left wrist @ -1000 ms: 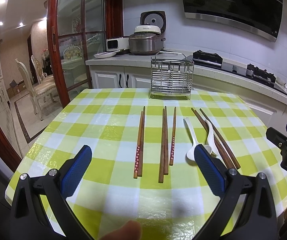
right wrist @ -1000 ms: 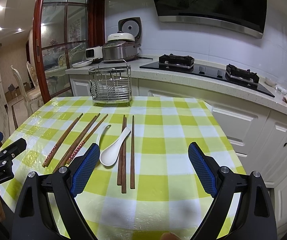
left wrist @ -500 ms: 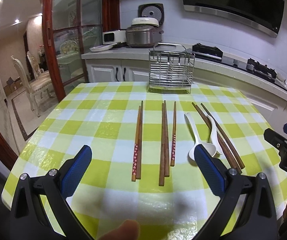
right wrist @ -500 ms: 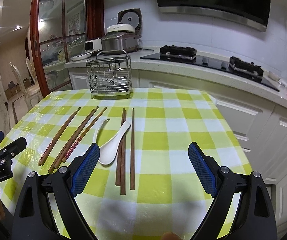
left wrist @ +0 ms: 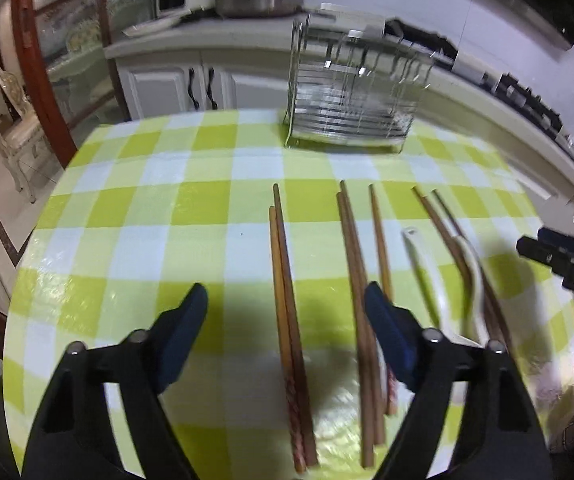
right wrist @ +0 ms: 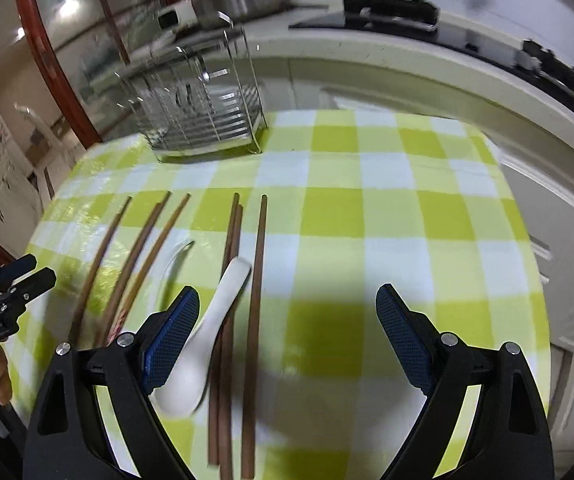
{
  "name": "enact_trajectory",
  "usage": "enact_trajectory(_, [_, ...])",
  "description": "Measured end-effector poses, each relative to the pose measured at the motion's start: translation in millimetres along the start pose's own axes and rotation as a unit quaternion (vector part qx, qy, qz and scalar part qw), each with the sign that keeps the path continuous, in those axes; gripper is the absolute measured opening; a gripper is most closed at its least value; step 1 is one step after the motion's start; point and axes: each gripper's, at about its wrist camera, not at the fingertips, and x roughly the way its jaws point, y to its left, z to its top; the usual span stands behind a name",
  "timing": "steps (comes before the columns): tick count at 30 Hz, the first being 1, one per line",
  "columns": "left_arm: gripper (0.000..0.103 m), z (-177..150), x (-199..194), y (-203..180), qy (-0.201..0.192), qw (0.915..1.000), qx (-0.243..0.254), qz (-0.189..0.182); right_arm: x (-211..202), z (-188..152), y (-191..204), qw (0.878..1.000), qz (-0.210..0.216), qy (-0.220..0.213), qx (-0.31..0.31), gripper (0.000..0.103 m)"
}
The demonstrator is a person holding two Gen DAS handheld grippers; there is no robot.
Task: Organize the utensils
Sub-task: 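Lower the left tool and close it on a wooden chopstick while the right tool grasps another chopstick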
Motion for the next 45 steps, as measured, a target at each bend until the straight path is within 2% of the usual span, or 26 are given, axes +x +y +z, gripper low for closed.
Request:
enact_trajectory(6, [0.051,21,40,15,0.032,0.9995,-0.003,0.000,33,23,5,1.000,-0.002,0.023,-0.014,0.080])
enact_trajectory(8, [0.037,27,51,19,0.040,0.9992,-0.004,0.001,43,28,4,0.999,-0.002,0.030,-0.013,0.077])
enact_trajectory(10, [0.032,31,59,22,0.043,0.9991,-0.005,0.005,51,30,2,0.999,-0.002,0.037,-0.010,0.075])
enact_trajectory(17, [0.030,32,76,21,0.051,0.9986,0.008,0.007,59,31,-5,0.999,-0.006,0.038,-0.005,0.074])
enact_trajectory(26, [0.029,29,75,25,0.048,0.9988,-0.004,0.010,54,30,-9,0.999,-0.007,0.033,-0.010,0.074])
enact_trajectory(30, [0.029,28,79,22,0.053,0.9984,0.010,0.019,54,29,-11,0.999,-0.012,0.032,-0.010,0.074])
enact_trajectory(33, [0.022,27,79,17,0.053,0.9978,0.022,0.032,53,27,-12,0.999,-0.012,0.034,-0.012,0.074])
enact_trajectory(35, [0.010,27,79,14,0.055,0.9975,0.029,0.032,53,26,-12,0.999,-0.010,0.037,-0.013,0.074])
enact_trajectory(36, [0.008,27,79,13,0.056,0.9975,0.030,0.031,53,26,-12,0.999,-0.006,0.039,-0.013,0.074])
enact_trajectory(40, [0.006,28,79,15,0.056,0.9979,0.023,0.025,57,28,-8,0.999,0.009,0.052,-0.010,0.073])
enact_trajectory(43, [0.006,27,77,19,0.052,0.9984,0.013,0.018,66,32,-6,0.997,0.021,0.072,0.001,0.063])
enact_trajectory(45, [0.006,26,76,21,0.050,0.9986,0.010,0.015,69,34,-1,0.997,0.018,0.077,-0.004,0.061])
